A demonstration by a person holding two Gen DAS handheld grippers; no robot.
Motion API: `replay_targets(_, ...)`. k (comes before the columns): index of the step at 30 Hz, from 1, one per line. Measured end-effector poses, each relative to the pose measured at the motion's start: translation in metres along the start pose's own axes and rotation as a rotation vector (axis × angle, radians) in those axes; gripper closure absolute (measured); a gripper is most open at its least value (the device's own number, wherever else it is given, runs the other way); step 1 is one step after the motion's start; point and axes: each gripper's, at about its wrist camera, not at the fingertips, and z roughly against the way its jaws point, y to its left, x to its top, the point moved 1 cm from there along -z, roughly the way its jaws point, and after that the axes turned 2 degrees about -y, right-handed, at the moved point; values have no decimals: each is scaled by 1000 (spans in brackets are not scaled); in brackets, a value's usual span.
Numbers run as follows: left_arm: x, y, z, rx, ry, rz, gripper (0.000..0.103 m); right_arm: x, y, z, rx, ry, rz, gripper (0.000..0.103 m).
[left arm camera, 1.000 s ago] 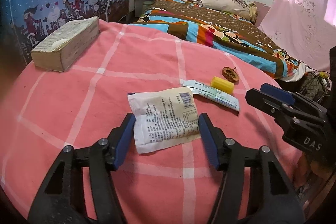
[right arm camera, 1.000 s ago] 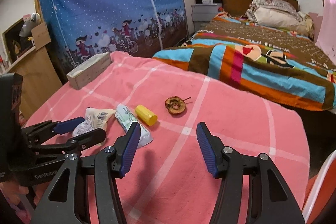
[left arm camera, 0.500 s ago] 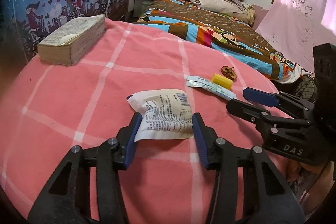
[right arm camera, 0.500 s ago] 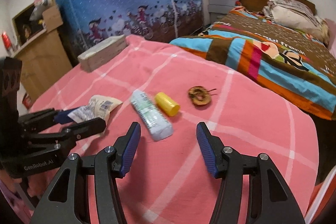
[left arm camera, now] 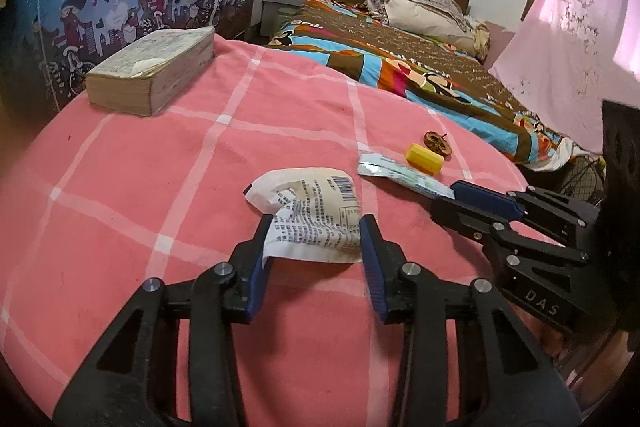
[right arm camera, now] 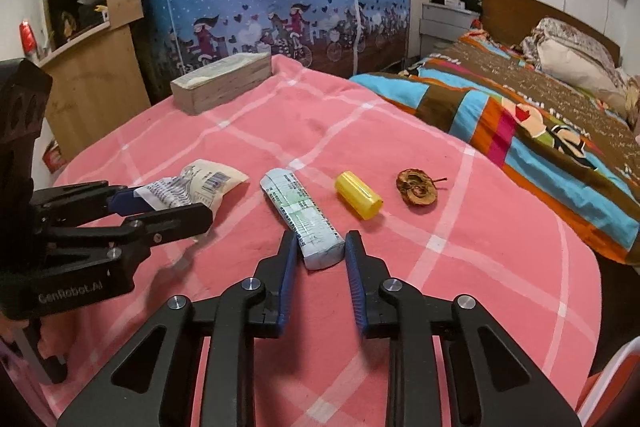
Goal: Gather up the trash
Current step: 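Lift the packet in the left tool and tube in the right tool toward the basin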
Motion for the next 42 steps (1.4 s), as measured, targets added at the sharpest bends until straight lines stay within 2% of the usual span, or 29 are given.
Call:
replay_targets(5,-3,2,6,-11,-23,23,62,-6,0,19,-41,-77,-17,81)
replay_targets(12,-4,2,26,-42,-135,48,63,-14,-1,44,-85,-190,-56,81)
replay_targets(18,-6,-13,53,-92,-291,1,63,-23,-3,70,-100,-324,-71,81)
replay_targets(26,-12,-37,82,-113,-465,-69,63,-38,-11,117,-107,-573,-117,81)
replay_targets(30,-10,-60,95,-125,-547,-128,63,-41,-13,137,-148,-641,-114,81)
replay_targets(34,-7,-85,106,-160,-589,-174,62,-45,-23,162,-182,-700,-129,81)
replay_targets(42,-4,-139,114,-247,-611,-253,62,-66,-49,210,-273,-781,-199,81)
